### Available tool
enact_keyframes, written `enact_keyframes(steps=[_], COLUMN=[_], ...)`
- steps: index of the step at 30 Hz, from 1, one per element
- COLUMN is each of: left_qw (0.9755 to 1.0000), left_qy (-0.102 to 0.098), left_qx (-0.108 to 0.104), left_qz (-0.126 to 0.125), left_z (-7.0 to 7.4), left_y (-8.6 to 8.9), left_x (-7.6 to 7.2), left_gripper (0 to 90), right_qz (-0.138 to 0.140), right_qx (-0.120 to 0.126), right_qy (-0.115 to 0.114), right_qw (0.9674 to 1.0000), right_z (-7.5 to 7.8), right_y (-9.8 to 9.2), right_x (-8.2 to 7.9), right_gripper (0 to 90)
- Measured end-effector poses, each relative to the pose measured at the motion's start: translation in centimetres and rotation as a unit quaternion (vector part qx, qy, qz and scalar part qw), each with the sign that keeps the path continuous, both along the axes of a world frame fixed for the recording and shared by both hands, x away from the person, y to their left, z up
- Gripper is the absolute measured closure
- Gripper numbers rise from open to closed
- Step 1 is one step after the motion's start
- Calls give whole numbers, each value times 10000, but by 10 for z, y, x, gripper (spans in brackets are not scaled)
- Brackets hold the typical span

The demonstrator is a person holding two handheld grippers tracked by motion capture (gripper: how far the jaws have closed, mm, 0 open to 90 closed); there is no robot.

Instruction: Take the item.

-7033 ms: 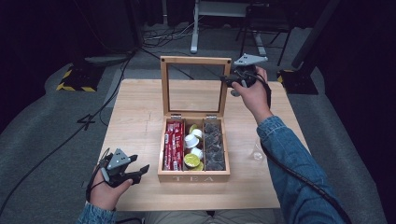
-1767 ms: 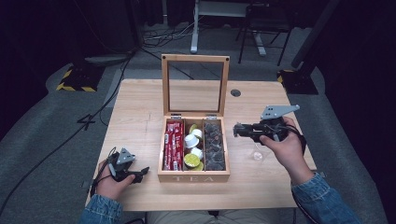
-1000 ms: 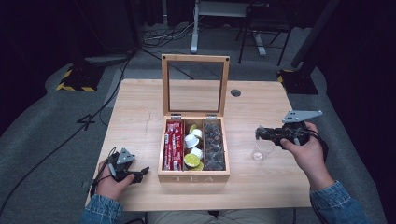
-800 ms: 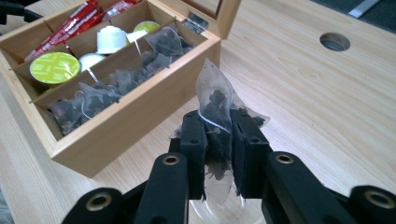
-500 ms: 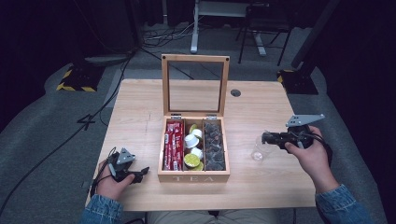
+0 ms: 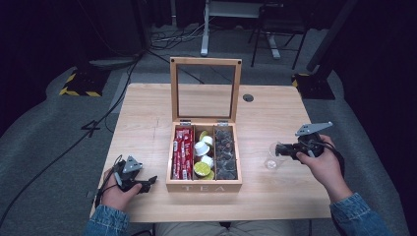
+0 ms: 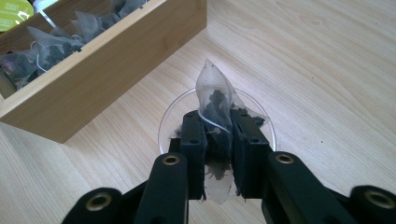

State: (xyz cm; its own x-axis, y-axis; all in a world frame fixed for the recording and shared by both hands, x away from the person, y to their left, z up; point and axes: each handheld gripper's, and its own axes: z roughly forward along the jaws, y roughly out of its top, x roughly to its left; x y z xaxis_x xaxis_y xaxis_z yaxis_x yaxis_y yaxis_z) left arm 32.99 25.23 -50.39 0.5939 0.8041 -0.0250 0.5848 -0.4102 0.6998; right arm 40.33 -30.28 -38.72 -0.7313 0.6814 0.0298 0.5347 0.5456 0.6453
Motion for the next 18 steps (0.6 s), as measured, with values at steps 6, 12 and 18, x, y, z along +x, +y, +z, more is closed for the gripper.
enact_keyframes(steps=[6,12,18], left_qw=[10000,10000,10000], left_qy=[0,2,10], left_qx=[1,0,-8], left_qz=[0,6,-5], left_z=[0,0,0], left_y=[0,0,0], left_x=[0,0,0], left_gripper=[220,220,220], right_qz=[10,-106,-179], right_qx=[-115,-72,51], right_qy=[17,-11,-34], right_qw=[9999,9999,9998], right_z=[-3,-3,-2], right_y=[2,0,-3], right_x=[1,1,2], right_gripper=[746,624,579])
